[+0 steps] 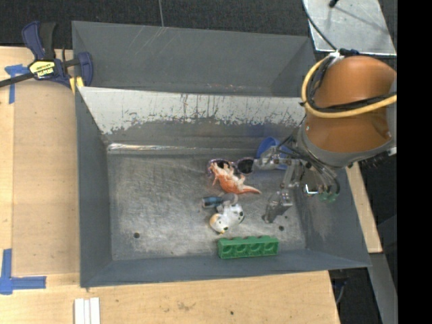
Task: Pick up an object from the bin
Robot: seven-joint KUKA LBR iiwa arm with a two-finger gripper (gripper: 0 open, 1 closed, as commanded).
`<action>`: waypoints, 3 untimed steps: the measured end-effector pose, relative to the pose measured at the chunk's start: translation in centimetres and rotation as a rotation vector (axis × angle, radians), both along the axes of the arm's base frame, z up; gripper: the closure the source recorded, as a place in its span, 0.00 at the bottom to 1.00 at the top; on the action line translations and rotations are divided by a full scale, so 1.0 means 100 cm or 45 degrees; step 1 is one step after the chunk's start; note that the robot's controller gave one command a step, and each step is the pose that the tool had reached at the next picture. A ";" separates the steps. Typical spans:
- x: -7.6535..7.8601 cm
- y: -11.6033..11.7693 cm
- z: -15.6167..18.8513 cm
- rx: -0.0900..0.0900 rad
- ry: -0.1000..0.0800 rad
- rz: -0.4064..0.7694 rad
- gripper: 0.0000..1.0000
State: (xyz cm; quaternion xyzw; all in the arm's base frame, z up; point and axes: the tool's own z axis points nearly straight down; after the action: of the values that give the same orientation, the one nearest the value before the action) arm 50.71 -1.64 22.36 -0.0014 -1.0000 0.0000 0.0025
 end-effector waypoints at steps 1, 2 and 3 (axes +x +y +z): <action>0.002 0.000 0.004 0.000 -0.011 0.001 0.00; -0.007 0.006 -0.067 0.000 -0.016 0.001 0.00; -0.007 0.008 -0.124 0.000 -0.017 0.039 0.00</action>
Offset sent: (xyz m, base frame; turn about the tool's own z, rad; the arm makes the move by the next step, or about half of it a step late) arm -0.0191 0.0151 -0.1536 0.0023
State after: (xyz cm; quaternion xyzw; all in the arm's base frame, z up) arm 50.04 -0.83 9.96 0.0140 -0.9999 -0.0001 -0.0042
